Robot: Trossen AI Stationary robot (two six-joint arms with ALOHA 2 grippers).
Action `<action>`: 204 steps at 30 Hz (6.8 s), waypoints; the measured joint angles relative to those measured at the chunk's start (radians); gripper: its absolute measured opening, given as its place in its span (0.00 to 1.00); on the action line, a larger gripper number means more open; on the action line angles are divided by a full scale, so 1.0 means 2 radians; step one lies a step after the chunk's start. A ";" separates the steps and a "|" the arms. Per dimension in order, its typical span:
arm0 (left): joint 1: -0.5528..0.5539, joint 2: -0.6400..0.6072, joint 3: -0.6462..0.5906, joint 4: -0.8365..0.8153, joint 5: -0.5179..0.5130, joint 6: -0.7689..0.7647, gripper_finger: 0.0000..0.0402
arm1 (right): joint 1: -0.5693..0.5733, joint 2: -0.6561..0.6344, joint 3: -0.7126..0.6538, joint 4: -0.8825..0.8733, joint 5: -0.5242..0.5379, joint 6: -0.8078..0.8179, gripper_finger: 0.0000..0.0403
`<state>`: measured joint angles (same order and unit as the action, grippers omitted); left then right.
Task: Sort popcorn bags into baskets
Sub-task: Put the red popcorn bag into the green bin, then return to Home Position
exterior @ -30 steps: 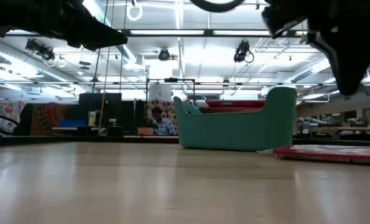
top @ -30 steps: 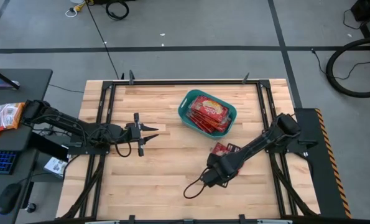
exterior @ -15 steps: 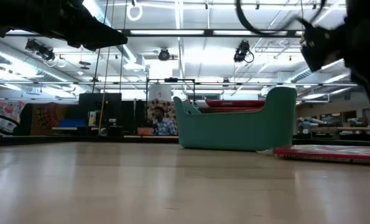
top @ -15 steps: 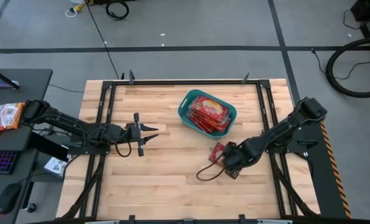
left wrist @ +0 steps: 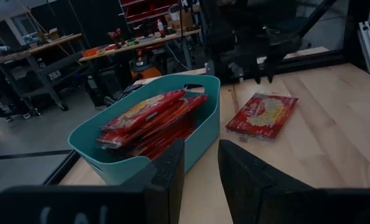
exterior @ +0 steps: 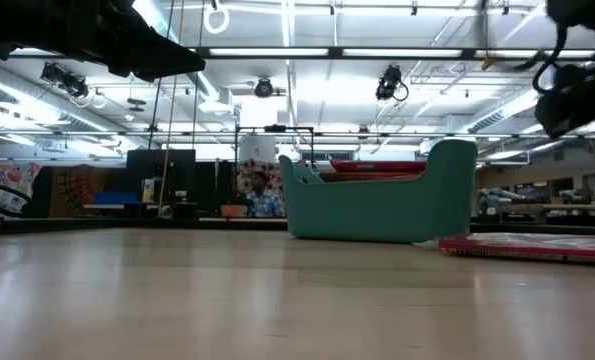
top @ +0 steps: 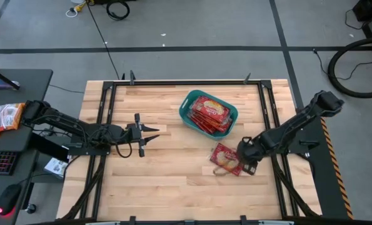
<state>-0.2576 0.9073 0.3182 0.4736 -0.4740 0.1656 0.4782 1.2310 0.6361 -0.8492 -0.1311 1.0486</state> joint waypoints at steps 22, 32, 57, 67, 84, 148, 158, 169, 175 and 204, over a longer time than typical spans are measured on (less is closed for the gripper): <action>0.000 0.000 0.000 0.000 0.000 0.001 0.26 | 0.141 0.196 0.059 -0.005 0.201 -0.294 0.26; 0.000 0.000 0.000 0.001 0.000 0.001 0.26 | 0.160 0.189 0.058 0.003 0.206 -0.264 0.03; 0.000 0.000 0.000 0.000 0.000 -0.012 0.26 | -0.002 0.159 0.418 -0.080 0.396 -0.494 0.00; 0.000 0.000 0.000 0.000 0.000 -0.012 0.26 | -0.122 0.158 0.433 0.012 0.416 -0.712 0.00; 0.000 0.000 0.000 -0.014 0.000 -0.011 0.26 | -0.338 0.157 0.434 0.146 0.360 -0.853 0.00; 0.070 -0.238 -0.008 -0.173 0.067 -0.023 0.26 | -0.256 -0.290 -0.040 0.241 0.221 -0.401 0.21; 0.068 -0.338 -0.093 -0.146 0.015 -0.038 0.26 | -0.270 -0.415 -0.184 0.381 0.192 -0.399 0.21; 0.068 -0.443 -0.128 -0.147 0.013 -0.022 0.25 | -0.270 -0.546 -0.301 0.487 0.190 -0.385 0.21; 0.068 -0.451 -0.145 -0.136 0.024 -0.025 0.25 | -0.269 -0.576 -0.315 0.470 0.183 -0.375 0.21; 0.068 -0.451 -0.147 -0.134 0.030 -0.142 0.26 | -0.269 -0.576 -0.315 0.465 0.182 -0.368 0.21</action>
<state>-0.1219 0.0063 0.0238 0.2054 -0.4137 -0.1190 -0.0605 0.0780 0.0059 0.0803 0.2337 0.3119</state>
